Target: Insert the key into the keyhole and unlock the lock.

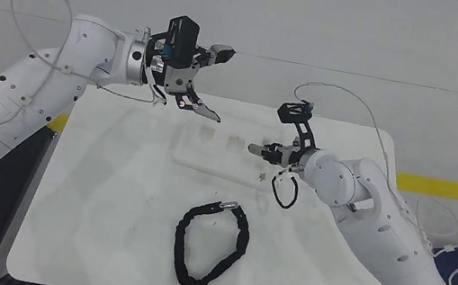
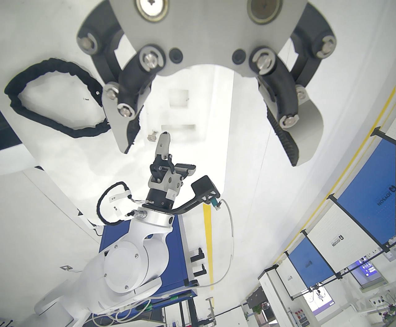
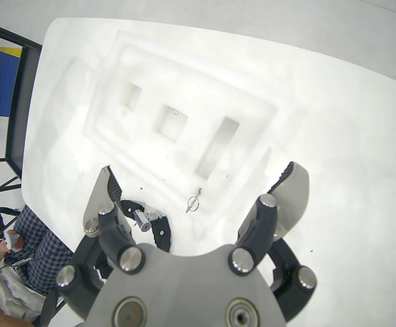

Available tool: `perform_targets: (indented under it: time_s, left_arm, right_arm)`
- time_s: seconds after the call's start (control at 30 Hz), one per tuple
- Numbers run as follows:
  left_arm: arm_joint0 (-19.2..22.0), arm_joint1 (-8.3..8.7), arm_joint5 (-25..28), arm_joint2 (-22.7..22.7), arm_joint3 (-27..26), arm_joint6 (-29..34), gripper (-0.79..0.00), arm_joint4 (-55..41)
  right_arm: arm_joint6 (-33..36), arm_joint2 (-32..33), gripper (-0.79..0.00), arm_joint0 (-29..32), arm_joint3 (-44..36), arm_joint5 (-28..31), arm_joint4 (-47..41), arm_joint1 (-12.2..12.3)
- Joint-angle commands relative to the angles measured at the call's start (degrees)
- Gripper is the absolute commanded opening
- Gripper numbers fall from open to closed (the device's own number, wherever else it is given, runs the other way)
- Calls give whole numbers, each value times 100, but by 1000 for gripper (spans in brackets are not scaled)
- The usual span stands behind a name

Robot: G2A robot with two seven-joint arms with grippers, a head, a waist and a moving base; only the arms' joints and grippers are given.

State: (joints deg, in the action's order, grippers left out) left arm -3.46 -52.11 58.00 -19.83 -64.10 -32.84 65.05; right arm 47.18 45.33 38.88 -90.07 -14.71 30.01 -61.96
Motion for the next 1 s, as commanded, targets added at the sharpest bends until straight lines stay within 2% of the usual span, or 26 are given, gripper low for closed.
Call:
perform_targets:
  time_s: [0.0,0.23,0.4,0.5,0.53,0.6,0.63,0.67,0.77,0.97]
  left_arm:
    - [0,0,0,0,0,0,0,0]
    - [0,0,0,0,0,0,0,0]
    - [0,0,0,0,0,0,0,0]
    - [0,0,0,0,0,0,0,0]
    - [0,0,0,0,0,0,0,0]
    - [0,0,0,0,0,0,0,0]
    - [0,0,0,0,0,0,0,0]
    - [0,0,0,0,0,0,0,0]
    - [0,0,0,0,0,0,0,0]
    - [0,0,0,0,0,0,0,0]
  right_arm:
    - [-10,-38,0,57,-112,-165,148,-14]
    - [407,-286,0,171,-475,-1148,387,-127]
    - [754,-440,0,196,-661,-1516,598,-186]
    - [900,-525,-6,231,-674,-1517,646,-220]
    - [928,-551,-49,237,-655,-1525,675,-232]
    - [954,-596,-234,243,-640,-1532,709,-261]
    - [973,-615,-280,243,-625,-1552,735,-275]
    - [1019,-647,-394,234,-611,-1569,790,-287]
    - [1096,-686,-431,214,-562,-1670,902,-325]
    - [1099,-640,-440,239,-423,-1869,1071,-374]
